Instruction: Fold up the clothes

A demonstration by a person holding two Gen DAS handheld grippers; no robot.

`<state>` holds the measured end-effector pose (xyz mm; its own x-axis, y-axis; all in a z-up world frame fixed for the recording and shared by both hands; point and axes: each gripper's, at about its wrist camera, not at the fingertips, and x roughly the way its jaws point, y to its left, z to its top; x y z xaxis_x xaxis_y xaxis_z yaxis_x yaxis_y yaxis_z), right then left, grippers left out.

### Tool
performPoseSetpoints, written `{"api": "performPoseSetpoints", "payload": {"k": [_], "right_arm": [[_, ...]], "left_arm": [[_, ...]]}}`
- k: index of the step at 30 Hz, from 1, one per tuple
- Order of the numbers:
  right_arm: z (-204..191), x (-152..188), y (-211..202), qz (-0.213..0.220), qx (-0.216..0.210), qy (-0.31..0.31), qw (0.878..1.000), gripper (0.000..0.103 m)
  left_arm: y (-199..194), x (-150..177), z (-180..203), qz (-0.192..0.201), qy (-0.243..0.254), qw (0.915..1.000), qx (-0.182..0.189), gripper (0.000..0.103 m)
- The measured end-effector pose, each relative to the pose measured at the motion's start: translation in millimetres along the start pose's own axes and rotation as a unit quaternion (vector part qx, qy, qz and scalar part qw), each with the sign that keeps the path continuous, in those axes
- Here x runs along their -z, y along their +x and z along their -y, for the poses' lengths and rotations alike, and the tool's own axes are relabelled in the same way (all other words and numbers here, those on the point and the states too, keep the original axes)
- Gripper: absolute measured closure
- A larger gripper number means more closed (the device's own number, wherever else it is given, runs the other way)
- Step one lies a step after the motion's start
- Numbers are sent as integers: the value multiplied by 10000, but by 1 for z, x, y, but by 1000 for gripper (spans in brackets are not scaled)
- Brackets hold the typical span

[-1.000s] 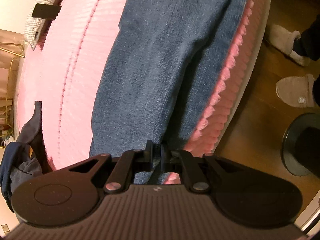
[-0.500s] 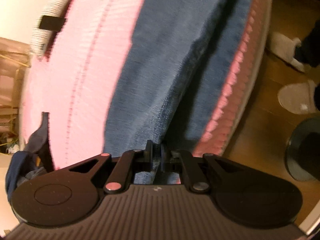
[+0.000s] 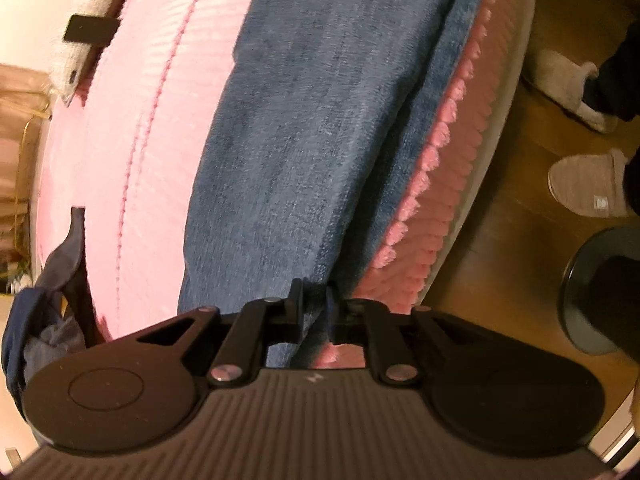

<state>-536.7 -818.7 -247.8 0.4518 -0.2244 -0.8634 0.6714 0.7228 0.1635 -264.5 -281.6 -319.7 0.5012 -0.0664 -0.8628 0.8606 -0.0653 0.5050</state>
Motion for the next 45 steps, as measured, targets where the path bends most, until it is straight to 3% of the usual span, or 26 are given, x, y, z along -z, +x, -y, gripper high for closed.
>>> {"api": "performPoseSetpoints", "payload": {"k": [2,3,5,7,9,11,13,16,17,18,21,23,26,29,32,33,34,35,37,42,45], "right_arm": [[-50,9,1,-144,-400,-1378,9896,37],[-75,18,4,-206,-605,-2077,9761,37],[-120,41,14,-260,-983,-3414,9344,38],[-159,69,23,-178,-1260,-4640,8766,40],[-185,96,35,-134,-1310,-5528,8229,53],[-197,119,48,-137,-1177,-6194,7761,56],[-202,137,61,-142,-989,-6653,7399,58],[-200,146,65,-13,-938,-7032,7048,61],[-199,145,64,19,-917,-7047,7036,74],[-198,142,63,46,-896,-7026,7059,102],[-197,132,48,207,-854,-6938,7148,102],[-194,130,30,332,-838,-6917,7165,102],[-187,145,32,216,-853,-7007,7081,102],[-189,166,60,25,-707,-7189,6915,102],[-198,171,67,-17,-523,-7226,6893,102],[-198,172,66,-39,-488,-7225,6897,101],[-197,170,62,-84,-493,-7201,6920,94],[-196,167,58,-138,-512,-7170,6951,83],[-195,160,49,-219,-569,-7065,7051,51],[-210,138,27,-350,-967,-6872,7192,50],[-229,121,19,-269,-1145,-6723,7309,50]], "left_arm": [[4,2,-1,35,-122,9999,0,97],[7,3,-2,56,-233,9997,5,98],[9,5,-6,103,-498,9987,30,99],[9,8,-7,173,-588,9981,12,99],[8,10,-6,256,-492,9985,-24,99],[9,13,-3,330,-375,9987,-28,99],[10,15,0,391,-263,9989,-60,99],[15,16,3,453,-130,9988,-117,99],[15,16,3,488,-117,9986,-145,100],[15,17,3,526,-110,9984,-175,100],[-2,24,-1,786,-256,9953,-508,101],[-8,29,3,838,-230,9947,-543,101],[4,34,20,768,-44,9964,-361,101],[23,34,34,645,150,9974,-274,100],[24,31,31,529,107,9982,-263,98],[21,32,28,471,1,9986,-234,97],[18,34,24,413,-113,9989,-203,96],[14,36,20,320,-219,9991,-173,93],[5,41,12,144,-455,9988,-120,91],[-21,53,-22,-165,-1299,9911,-242,87],[-31,60,-55,-270,-2115,9762,-393,81]]}}
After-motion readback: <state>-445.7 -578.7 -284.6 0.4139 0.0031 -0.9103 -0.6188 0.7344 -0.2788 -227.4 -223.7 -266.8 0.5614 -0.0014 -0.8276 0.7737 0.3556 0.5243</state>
